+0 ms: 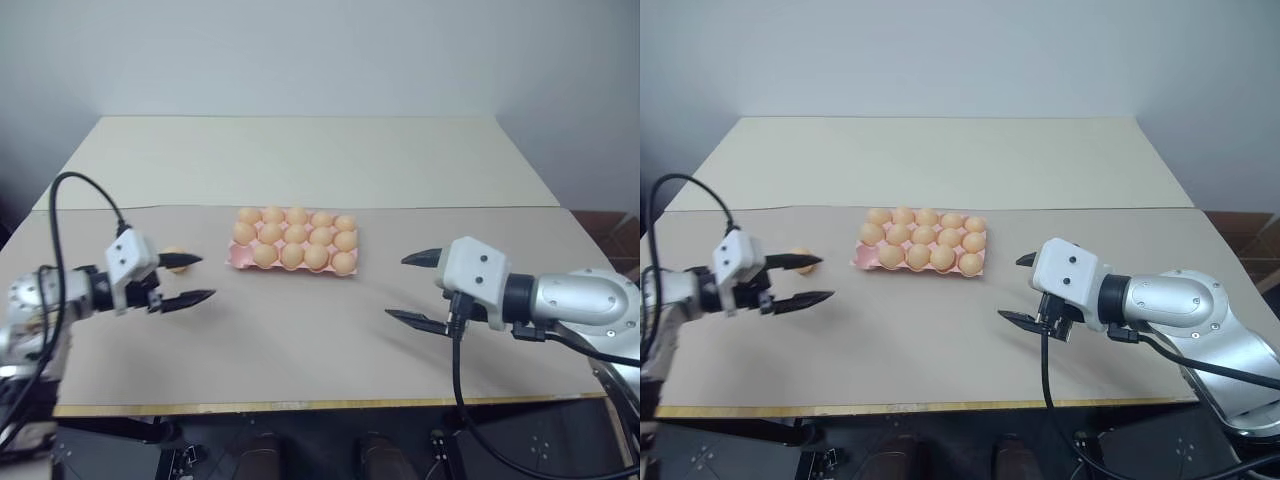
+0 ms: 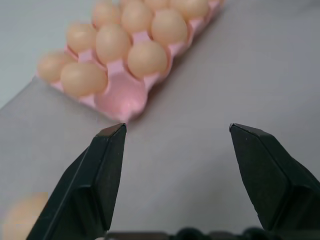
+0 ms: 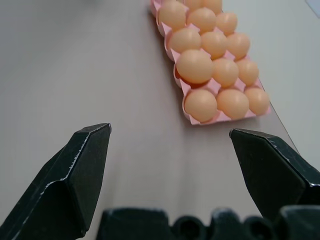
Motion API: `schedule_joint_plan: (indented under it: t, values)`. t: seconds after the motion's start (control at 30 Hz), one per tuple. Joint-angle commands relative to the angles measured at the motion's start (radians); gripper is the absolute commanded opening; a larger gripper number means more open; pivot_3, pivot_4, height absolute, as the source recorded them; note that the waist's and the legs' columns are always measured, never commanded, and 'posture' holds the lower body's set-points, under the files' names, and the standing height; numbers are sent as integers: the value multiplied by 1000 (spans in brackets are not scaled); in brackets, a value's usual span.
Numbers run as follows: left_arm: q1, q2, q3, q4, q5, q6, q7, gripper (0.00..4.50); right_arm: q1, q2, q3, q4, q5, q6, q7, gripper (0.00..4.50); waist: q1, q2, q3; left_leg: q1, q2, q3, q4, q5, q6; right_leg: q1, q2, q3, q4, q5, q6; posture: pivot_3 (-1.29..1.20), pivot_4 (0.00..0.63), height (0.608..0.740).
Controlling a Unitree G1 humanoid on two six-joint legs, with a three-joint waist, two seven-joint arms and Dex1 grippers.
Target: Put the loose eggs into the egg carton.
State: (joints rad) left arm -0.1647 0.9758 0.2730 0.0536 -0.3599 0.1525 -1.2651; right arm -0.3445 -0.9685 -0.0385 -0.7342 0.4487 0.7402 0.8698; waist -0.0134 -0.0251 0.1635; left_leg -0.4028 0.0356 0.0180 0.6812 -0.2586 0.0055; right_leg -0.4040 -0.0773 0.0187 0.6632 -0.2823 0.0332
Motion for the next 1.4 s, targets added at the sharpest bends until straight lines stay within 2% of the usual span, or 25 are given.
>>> schedule_joint_plan:
  t: [0.03,0.23,0.43,0.5,0.67,0.8,1.03,1.4]
  values:
    - [159,76,189,-126,-24,35,-37,3590,-33,-8,-36,-4,41,-50,48,4426,1,0,0,0,0,0,0,0,0,0,0,0,0,0,0,0,150,740]
    - [345,67,427,-255,-42,127,9,3590,-62,-11,-19,39,45,-86,97,4426,7,0,0,1,0,0,-1,0,0,1,-1,-1,-1,0,0,0,150,740]
    - [397,24,489,-358,-83,233,77,3590,-86,-8,10,74,30,-112,123,4426,4,0,0,2,0,1,-1,0,0,1,0,0,0,0,0,0,150,740]
    - [336,-1,447,-359,-69,287,195,3590,-96,-5,23,81,24,-115,121,4426,5,0,0,2,0,1,-1,0,0,1,0,0,0,0,0,0,150,740]
    - [90,-77,221,-292,74,372,515,3590,-109,1,38,76,23,-99,105,4426,18,0,0,4,-1,-1,0,0,0,4,0,0,0,0,0,0,150,740]
    - [-129,-188,84,-159,146,444,710,3590,-96,-10,45,56,4,-85,82,4426,20,-1,0,1,-1,-1,-1,0,0,1,0,0,0,0,0,0,150,740]
    - [-317,-303,-23,84,202,403,815,3590,-59,-27,14,8,11,-40,47,4426,19,-1,0,-2,-2,-1,0,0,0,-2,0,0,1,0,0,0,150,740]
    - [-369,-357,-108,316,256,269,824,3590,-19,-39,-26,-38,18,2,2,4426,20,-1,0,-2,-2,-1,1,0,0,-1,0,-1,1,0,0,0,150,740]
